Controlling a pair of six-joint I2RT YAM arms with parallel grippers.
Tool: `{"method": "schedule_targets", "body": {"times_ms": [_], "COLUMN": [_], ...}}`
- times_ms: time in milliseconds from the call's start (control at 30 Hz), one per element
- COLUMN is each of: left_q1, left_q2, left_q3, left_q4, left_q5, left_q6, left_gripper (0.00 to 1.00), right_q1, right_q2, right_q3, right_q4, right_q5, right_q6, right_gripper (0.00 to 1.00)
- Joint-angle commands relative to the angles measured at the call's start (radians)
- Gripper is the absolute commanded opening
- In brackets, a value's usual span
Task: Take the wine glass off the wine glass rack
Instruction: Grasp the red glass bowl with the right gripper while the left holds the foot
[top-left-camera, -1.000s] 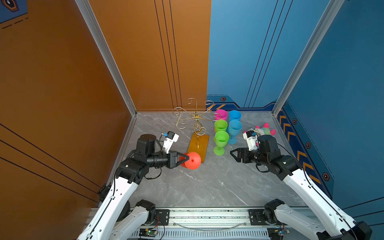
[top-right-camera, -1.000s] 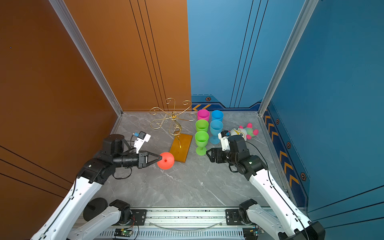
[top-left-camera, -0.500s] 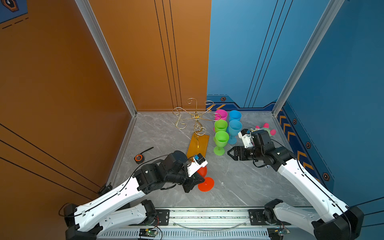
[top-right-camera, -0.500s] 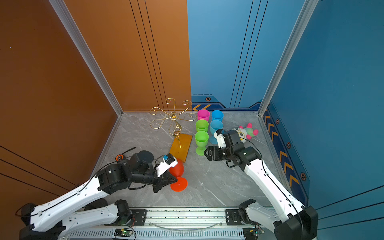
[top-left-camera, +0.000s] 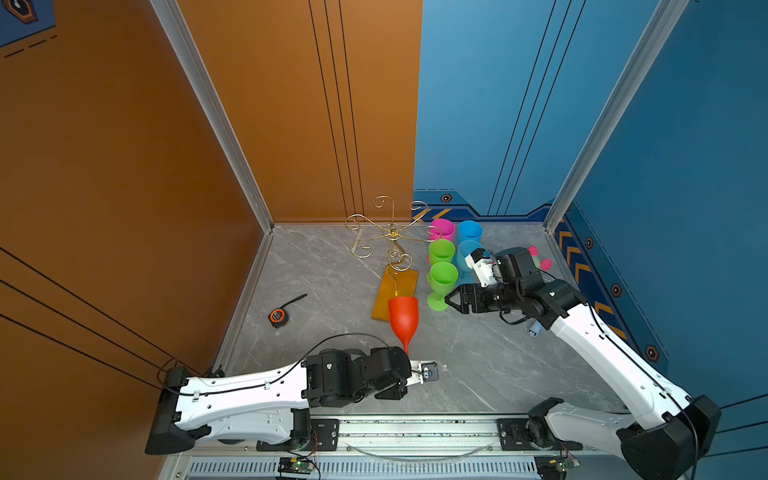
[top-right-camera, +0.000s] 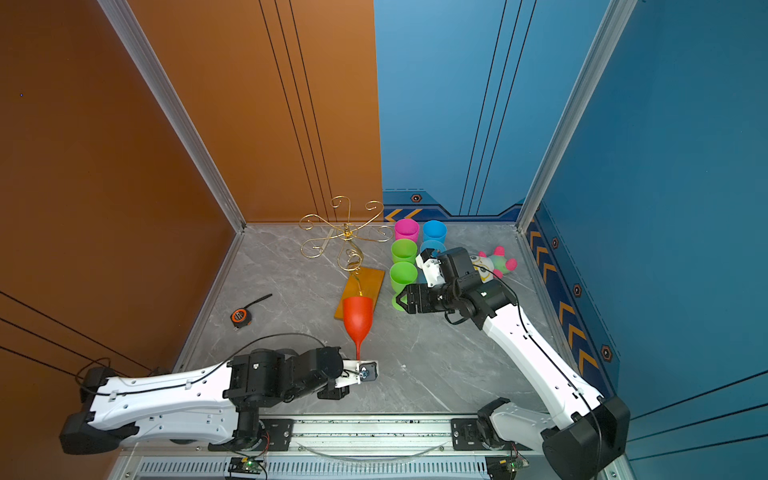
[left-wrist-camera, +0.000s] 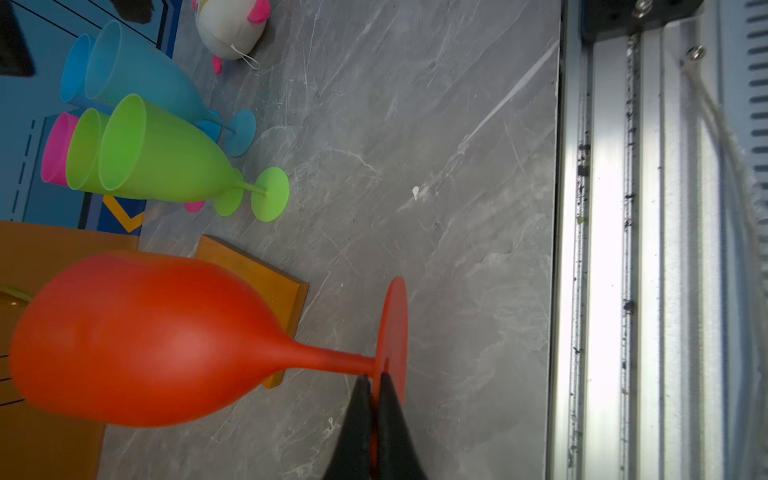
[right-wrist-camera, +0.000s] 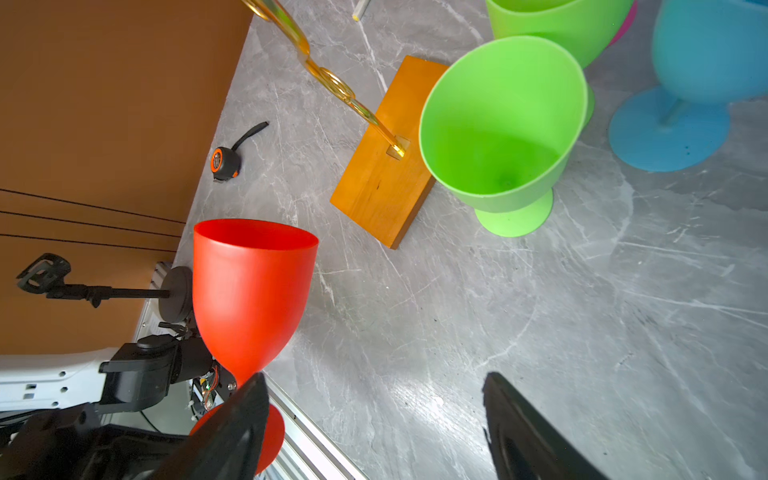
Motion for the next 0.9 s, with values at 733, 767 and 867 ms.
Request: {"method": "schedule_targets", "body": {"times_ms": [733, 767, 867], "left_q1": [-0.197, -0.197, -0.196], "left_q2": [0.017, 0.017, 0.017], "left_q3": [-0.313, -0.319, -0.352], "left_q4": [0.615, 0.628, 0.705], "left_q5": [-0.66, -0.665, -0.69], "left_q6": [0.82, 0.836, 0.914], "left_gripper": [0.0, 0.0, 0.0], "right_q1": [0.077, 0.077, 0.08], "right_q2": [0.142, 0.145, 0.151], "right_q3": [0.213, 0.213, 0.214], "right_q4": [-0.068, -0.075, -0.095], "right_q5": [-0.151, -0.155, -0.169], "right_q6": [-0.025, -0.029, -0.037], "right_gripper": [0.74, 0.72, 0.65]}}
